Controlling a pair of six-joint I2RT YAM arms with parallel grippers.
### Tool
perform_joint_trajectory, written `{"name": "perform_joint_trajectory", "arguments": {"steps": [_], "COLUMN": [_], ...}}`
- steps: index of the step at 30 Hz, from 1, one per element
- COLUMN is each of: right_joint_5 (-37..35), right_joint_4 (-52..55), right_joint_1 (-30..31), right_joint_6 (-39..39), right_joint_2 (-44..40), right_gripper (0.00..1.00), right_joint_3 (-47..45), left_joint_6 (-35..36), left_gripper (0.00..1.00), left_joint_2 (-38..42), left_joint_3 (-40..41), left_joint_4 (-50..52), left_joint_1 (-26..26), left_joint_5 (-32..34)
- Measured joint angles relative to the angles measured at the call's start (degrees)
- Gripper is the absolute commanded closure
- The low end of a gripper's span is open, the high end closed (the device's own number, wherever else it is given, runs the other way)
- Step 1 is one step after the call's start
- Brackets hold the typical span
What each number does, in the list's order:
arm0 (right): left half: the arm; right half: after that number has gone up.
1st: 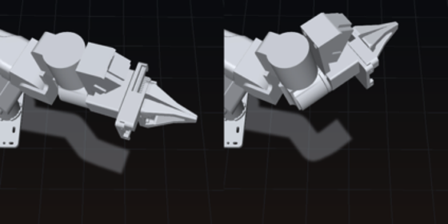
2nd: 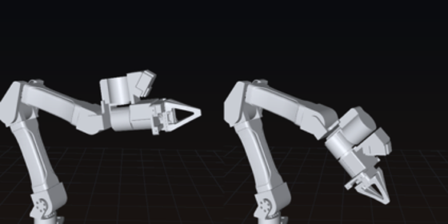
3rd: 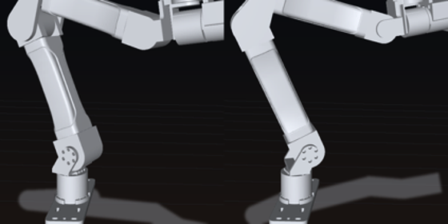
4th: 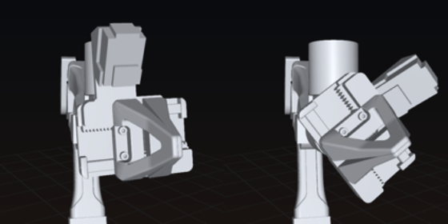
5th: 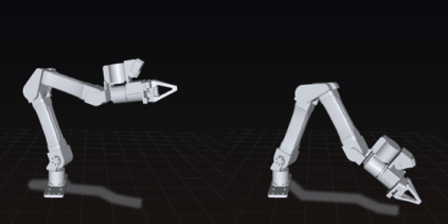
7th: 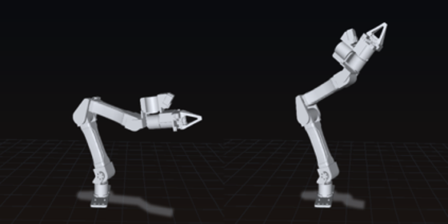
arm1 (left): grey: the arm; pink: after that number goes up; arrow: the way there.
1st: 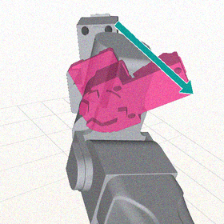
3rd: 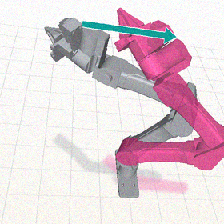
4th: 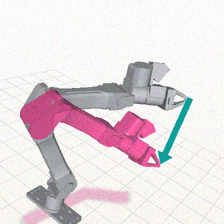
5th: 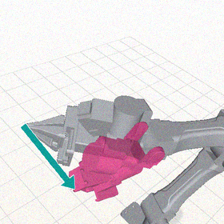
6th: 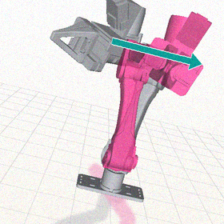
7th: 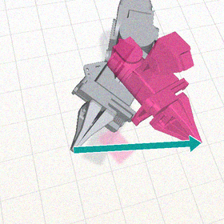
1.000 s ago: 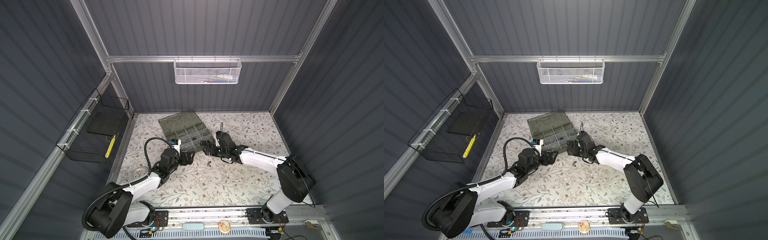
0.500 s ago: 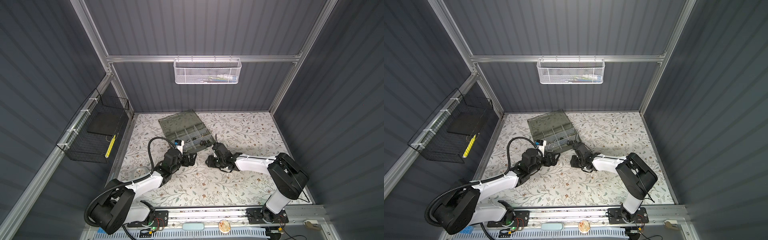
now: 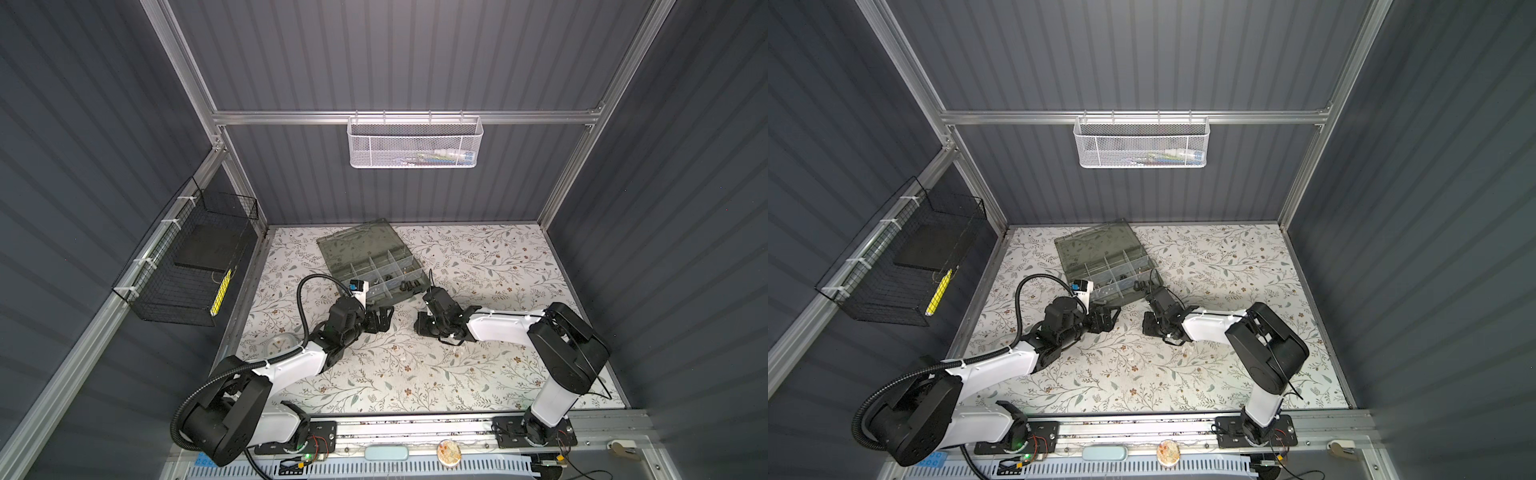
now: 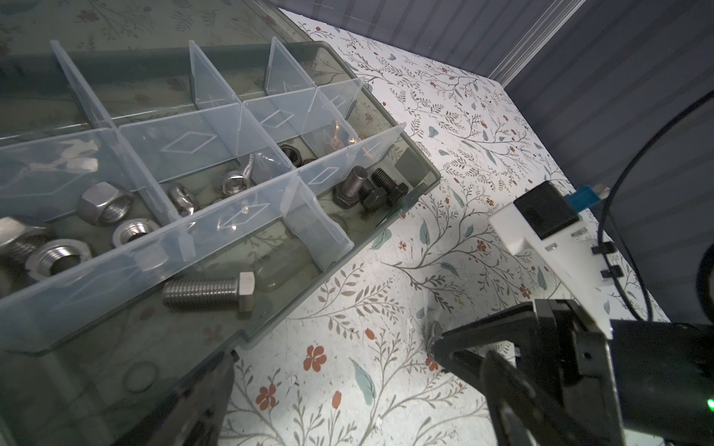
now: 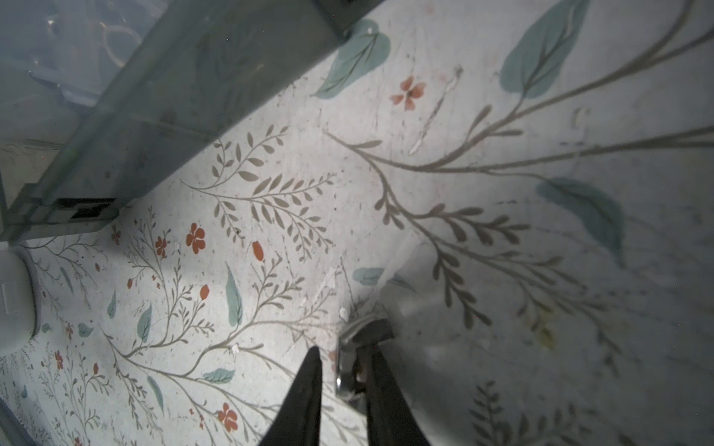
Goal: Sort the screws and nuts into containers
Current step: Pick up the nut from the center of the table.
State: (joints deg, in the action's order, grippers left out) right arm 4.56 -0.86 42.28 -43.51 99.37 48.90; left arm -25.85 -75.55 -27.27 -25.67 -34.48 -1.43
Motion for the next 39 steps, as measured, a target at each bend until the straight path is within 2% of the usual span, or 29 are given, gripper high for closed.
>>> {"name": "perform_joint_trajectory", "arguments": {"steps": [20, 29, 39], "right_joint_5": [0.4, 4.6, 13.9], "right_joint_4": [-1.4, -3.4, -11.9], "right_joint_1": [-0.6, -7.1, -14.6], "right_joint_6": [0.0, -1.2, -6.6], "right_joint_2": [0.2, -3.1, -6.4], "right_gripper": [1.0, 1.0, 1.0], "right_joint_3": [0.1, -3.7, -9.7], "left_joint_6": [0.0, 0.0, 0.0], "left_gripper": [0.0, 0.0, 0.0], "left_joint_2": [-0.2, -0.7, -0.7], "left_joint_3": [0.0, -0.1, -0.1], "left_joint_4": [0.0, 0.0, 0.5], "left_joint_1": [-0.1, -0.1, -0.1], "left_joint_5": [0.0, 0.0, 0.7]}}
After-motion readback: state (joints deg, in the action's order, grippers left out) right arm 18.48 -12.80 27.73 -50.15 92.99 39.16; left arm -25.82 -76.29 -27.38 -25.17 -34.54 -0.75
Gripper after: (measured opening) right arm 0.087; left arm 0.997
